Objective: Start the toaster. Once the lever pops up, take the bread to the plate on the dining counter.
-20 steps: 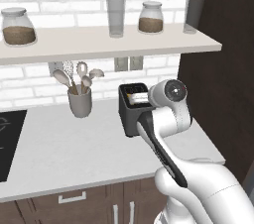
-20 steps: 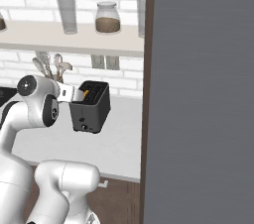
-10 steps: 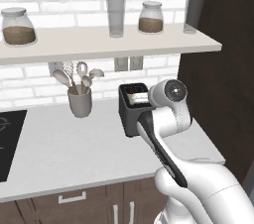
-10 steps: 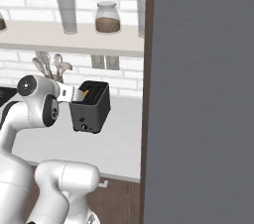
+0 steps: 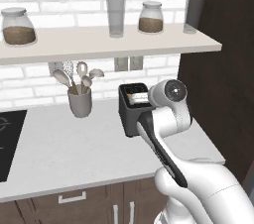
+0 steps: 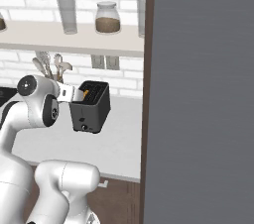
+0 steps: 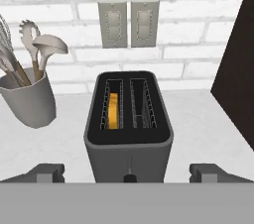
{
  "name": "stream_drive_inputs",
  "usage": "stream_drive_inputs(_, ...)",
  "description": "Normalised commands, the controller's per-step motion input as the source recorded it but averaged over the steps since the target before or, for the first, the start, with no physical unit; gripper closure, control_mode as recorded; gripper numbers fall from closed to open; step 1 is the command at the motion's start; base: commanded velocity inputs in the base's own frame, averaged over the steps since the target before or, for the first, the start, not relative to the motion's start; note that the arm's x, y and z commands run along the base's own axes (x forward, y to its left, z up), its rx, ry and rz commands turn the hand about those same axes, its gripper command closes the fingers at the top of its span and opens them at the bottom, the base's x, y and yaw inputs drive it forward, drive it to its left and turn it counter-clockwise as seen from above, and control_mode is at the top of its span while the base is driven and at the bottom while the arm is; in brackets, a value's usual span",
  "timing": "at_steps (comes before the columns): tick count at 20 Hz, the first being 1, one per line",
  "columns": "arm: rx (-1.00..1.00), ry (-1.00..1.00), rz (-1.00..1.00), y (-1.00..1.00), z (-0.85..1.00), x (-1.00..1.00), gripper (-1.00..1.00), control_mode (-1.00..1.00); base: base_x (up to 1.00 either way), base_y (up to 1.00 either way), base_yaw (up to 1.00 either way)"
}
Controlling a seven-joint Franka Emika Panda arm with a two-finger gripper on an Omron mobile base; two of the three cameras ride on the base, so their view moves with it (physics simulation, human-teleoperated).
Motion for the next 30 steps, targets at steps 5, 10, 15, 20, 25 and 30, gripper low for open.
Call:
stream_drive_inputs(5, 0.00, 0.00, 0.00, 0.00, 0.00, 0.00, -1.00, -1.00, 0.00, 0.00, 0.00)
stream_drive_inputs(10, 0.00, 0.00, 0.00, 0.00, 0.00, 0.00, -1.00, -1.00, 0.00, 0.00, 0.00)
stream_drive_inputs(15, 0.00, 0.00, 0.00, 0.00, 0.00, 0.00, -1.00, -1.00, 0.00, 0.00, 0.00)
stream_drive_inputs(20, 0.00, 0.00, 0.00, 0.00, 0.00, 0.00, -1.00, -1.00, 0.00, 0.00, 0.00)
stream_drive_inputs(25, 0.00, 0.00, 0.00, 0.00, 0.00, 0.00, -1.00, -1.00, 0.00, 0.00, 0.00)
stream_drive_inputs(30, 0.00, 0.00, 0.00, 0.00, 0.00, 0.00, -1.00, -1.00, 0.00, 0.00, 0.00)
